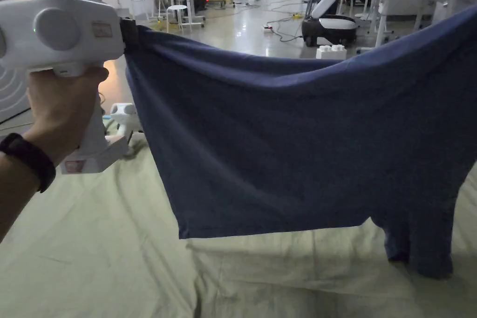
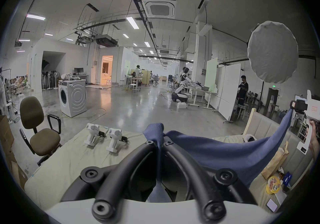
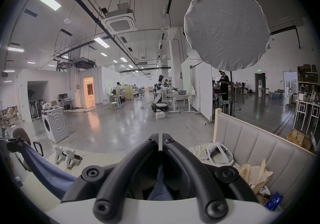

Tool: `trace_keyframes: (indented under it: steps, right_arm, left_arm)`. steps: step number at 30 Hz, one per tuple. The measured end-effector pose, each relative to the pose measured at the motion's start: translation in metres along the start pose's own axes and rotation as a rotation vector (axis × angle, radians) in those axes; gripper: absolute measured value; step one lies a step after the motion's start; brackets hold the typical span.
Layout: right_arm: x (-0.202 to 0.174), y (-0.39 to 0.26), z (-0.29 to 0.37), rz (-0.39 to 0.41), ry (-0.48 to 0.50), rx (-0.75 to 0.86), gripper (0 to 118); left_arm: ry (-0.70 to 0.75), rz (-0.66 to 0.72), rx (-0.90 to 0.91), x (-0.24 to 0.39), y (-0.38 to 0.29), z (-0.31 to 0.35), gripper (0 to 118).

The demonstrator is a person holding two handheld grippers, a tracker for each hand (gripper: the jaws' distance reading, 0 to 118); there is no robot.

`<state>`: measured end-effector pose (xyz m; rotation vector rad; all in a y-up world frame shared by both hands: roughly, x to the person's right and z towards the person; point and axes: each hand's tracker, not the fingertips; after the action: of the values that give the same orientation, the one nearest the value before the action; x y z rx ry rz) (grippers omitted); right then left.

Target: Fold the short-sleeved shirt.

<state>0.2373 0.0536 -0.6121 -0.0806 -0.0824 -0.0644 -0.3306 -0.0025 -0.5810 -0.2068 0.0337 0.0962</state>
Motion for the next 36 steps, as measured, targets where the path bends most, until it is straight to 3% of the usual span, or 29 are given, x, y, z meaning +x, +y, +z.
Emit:
trace_keyframes:
  steps: [7,10,14,18,22,23,26,34,35,36]
  right_arm:
    - [0.027,-0.099,0.043,-0.033,0.069,-0.08,4]
    - [0.039,-0.144,0.076,-0.057,0.071,-0.109,4]
    - [0.049,-0.211,0.146,-0.073,0.066,-0.191,4]
    - [0.062,-0.264,0.209,-0.127,0.065,-0.276,4]
    - [0.075,-0.311,0.272,-0.203,0.01,-0.324,4]
    - [0.08,-0.322,0.282,-0.208,0.042,-0.376,4]
    - [0.083,-0.352,0.323,-0.213,0.011,-0.42,4]
    - [0.097,-0.417,0.347,-0.238,-0.033,-0.605,4]
    - [0.102,-0.426,0.348,-0.262,-0.011,-0.635,5]
    - [0.103,-0.433,0.349,-0.264,-0.009,-0.665,6]
  left_arm:
    - [-0.064,0.095,-0.096,-0.009,-0.104,0.035,5]
    - [-0.07,0.056,-0.158,-0.006,-0.158,0.071,5]
    - [-0.083,0.055,-0.2,-0.01,-0.229,0.126,5]
    - [-0.107,0.162,-0.247,-0.031,-0.292,0.175,5]
    - [-0.073,0.198,-0.253,-0.041,-0.328,0.234,5]
    - [-0.067,0.211,-0.275,-0.044,-0.336,0.245,5]
    - [-0.033,0.201,-0.327,-0.052,-0.359,0.276,5]
    - [-0.021,0.196,-0.464,-0.05,-0.421,0.282,6]
    - [-0.019,0.194,-0.483,-0.053,-0.427,0.28,10]
    - [-0.026,0.204,-0.515,-0.054,-0.432,0.28,31]
